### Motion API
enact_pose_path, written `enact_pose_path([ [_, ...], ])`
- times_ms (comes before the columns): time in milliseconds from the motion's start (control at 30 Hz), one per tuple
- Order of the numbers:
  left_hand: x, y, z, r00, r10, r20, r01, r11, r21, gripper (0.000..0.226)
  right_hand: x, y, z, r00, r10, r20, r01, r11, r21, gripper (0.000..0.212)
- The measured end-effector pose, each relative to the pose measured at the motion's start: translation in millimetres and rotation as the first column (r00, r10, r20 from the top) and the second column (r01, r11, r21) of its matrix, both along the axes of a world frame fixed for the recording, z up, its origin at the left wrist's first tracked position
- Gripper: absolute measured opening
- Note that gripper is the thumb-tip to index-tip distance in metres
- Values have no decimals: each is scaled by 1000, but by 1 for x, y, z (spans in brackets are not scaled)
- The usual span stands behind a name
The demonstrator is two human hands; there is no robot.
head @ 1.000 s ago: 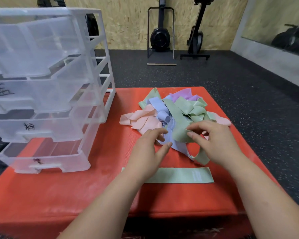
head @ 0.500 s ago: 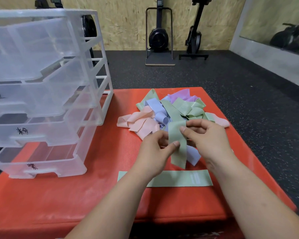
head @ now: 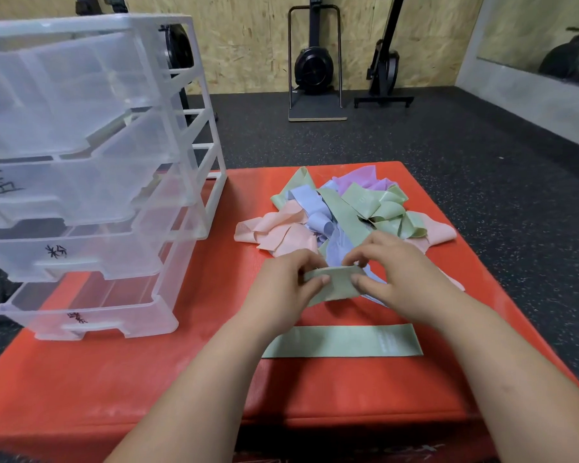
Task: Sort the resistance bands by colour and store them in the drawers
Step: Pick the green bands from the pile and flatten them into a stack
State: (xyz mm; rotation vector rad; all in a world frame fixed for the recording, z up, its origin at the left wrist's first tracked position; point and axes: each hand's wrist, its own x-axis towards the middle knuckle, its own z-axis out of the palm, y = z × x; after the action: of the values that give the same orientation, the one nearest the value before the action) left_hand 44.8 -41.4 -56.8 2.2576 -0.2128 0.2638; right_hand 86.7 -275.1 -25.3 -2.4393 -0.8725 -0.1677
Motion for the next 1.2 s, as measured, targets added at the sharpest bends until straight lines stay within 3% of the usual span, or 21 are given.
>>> enact_pose_path([
  [133,-2,11,2,999,-10,-33,12,999,51,13,-3,0,0,1000,-7,6,7,999,33,11],
  [267,-8,28,8,999,-6,-44,12,989,148,29,-4,-9,3,998,-66,-17,67,993,100,18],
  [333,-9,38,10,998,30,-49,-24,991,133,25,-4,-16,5,993,-117,3,117,990,82,18],
  [467,-17,52,16,992,22,-122,-35,993,-109,13,-8,-27,7,989,-140,-51,144,986,87,13],
  [567,-28,55,22,993,39,-109,-62,975,-215,15,-12,-31,7,987,-106,-122,116,990,79,19],
  [700,-37,61,21,990,97,-100,-126,929,-347,18,-17,-33,-2,970,-115,-212,90,988,-126,27],
  [900,-50,71,21,965,240,-108,-263,852,-453,19,-28,-50,-2,958,-207,-198,133,934,-330,9],
  [967,-54,78,19,944,298,-142,-329,822,-465,19,-33,-60,0,948,-228,-221,164,948,-272,12],
  [1067,-61,86,11,930,312,-193,-365,838,-406,17,-42,-69,1,914,-215,-343,209,976,-55,15],
  [1200,-70,87,2,926,318,-206,-372,867,-331,8,-51,-74,-8,852,-202,-483,308,939,150,21],
])
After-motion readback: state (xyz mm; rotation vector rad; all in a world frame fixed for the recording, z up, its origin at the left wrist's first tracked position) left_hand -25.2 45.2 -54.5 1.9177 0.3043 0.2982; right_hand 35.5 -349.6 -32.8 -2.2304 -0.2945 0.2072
